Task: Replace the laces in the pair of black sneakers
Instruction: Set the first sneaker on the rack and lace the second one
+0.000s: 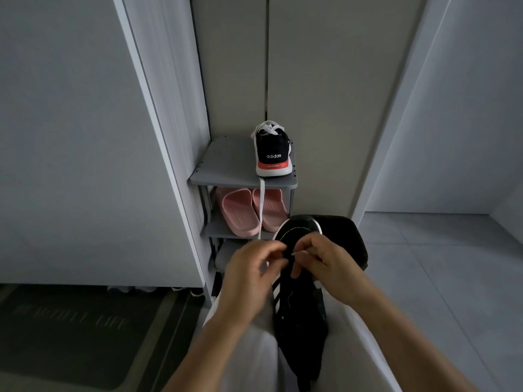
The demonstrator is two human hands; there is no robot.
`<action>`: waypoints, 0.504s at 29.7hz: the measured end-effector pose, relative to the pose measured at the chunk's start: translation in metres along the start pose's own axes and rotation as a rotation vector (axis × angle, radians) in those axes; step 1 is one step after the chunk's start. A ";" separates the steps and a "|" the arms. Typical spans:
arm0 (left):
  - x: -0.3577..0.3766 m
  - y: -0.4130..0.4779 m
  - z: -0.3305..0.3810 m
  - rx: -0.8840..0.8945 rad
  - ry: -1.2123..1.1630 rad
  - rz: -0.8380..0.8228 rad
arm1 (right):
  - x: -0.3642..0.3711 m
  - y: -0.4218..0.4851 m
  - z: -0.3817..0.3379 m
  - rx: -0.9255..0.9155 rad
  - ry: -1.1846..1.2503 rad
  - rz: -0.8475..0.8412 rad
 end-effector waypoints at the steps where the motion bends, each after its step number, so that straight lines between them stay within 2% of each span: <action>1: 0.004 0.000 0.006 0.071 0.092 -0.027 | -0.001 0.001 -0.002 -0.004 0.019 -0.007; 3: 0.009 0.003 0.013 0.195 0.261 0.009 | -0.005 0.003 -0.007 -0.015 0.025 -0.012; 6: 0.010 0.014 0.012 0.268 0.317 -0.003 | -0.015 0.005 -0.008 0.019 0.039 -0.052; 10: 0.006 0.027 0.020 0.226 0.262 -0.143 | -0.021 0.007 -0.011 0.060 0.086 -0.188; 13: -0.011 0.038 0.020 0.169 0.230 -0.043 | -0.030 0.009 -0.012 0.062 0.078 -0.161; 15: -0.025 0.044 0.010 0.092 0.220 0.024 | -0.042 0.010 -0.010 0.074 0.085 -0.046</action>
Point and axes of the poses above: each hand's wrist, its own y-axis towards the middle knuckle, its own x-axis out of the palm, z = x × y, the point moved 3 cm from there along y, towards the middle knuckle, and after that the axes turned 3 degrees about -x, right-handed, at the moved point
